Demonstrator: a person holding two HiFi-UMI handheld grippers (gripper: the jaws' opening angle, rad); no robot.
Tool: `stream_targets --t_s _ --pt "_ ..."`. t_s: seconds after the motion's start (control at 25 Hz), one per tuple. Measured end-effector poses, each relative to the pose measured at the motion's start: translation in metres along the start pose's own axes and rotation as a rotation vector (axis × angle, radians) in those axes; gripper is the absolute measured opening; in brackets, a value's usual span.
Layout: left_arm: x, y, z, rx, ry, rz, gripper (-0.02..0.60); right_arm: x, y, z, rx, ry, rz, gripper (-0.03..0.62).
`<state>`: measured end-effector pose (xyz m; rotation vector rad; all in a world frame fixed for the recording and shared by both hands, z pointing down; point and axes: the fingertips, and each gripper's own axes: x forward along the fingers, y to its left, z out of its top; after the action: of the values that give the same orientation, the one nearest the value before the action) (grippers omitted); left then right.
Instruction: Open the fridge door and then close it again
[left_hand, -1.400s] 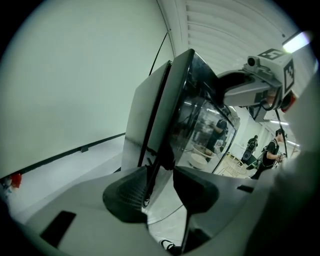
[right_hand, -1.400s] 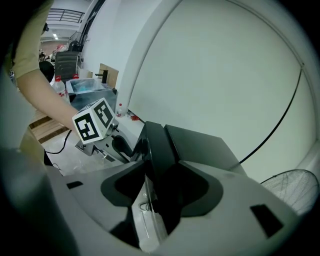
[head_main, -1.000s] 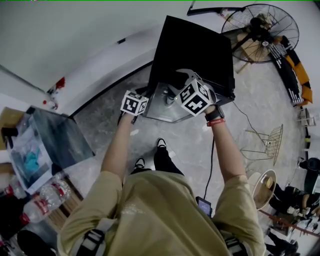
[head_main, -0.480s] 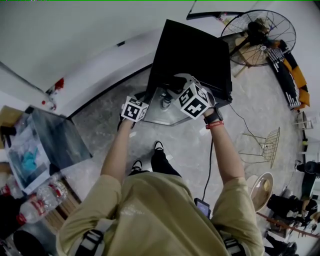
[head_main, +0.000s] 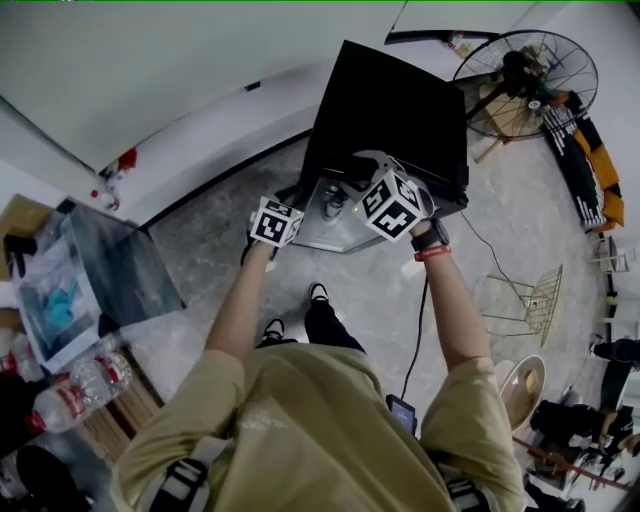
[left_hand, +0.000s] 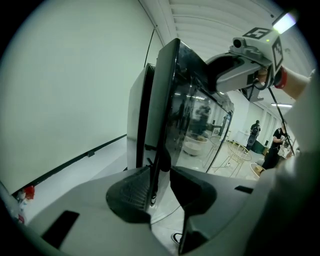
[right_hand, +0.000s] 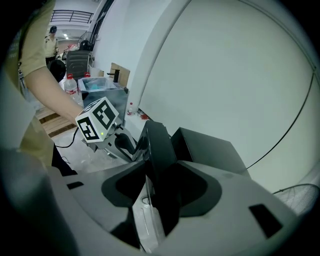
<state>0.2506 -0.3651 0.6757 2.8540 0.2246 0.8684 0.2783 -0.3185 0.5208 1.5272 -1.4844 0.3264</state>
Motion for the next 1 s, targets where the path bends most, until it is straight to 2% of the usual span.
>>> stream_targets --t_s 0.6,1.0 --pt "-0.0036 -0.0093 -0.0063 -0.057 0.020 0.123 0.135 -0.0071 0.0089 -0.0034 -0.095 -0.115 0.111 0.204" --pt "-0.0001 -0.0065 -0.0094 -0.075 -0.010 0.187 0.138 -0.0104 0.0102 -0.0041 -0.149 -0.146 0.153 0.202"
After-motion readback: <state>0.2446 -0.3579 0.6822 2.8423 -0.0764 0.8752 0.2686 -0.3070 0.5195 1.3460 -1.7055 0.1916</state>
